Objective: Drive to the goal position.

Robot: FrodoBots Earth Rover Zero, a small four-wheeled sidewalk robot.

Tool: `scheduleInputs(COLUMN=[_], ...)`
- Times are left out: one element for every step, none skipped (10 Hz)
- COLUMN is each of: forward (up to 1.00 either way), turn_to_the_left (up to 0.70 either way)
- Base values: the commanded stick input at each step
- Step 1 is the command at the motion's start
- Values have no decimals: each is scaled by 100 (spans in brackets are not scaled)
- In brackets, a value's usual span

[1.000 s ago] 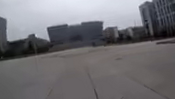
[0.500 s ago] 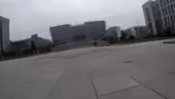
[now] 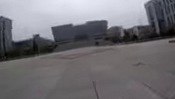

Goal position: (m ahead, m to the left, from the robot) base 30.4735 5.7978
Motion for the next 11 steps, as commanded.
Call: scheduleInputs(forward=[100, 100, 100, 100, 100, 100, 100, 100, 100, 100, 100], turn_to_the_left=[0, 0, 0, 0, 0, 0, 0, 0, 0, 0, 0])
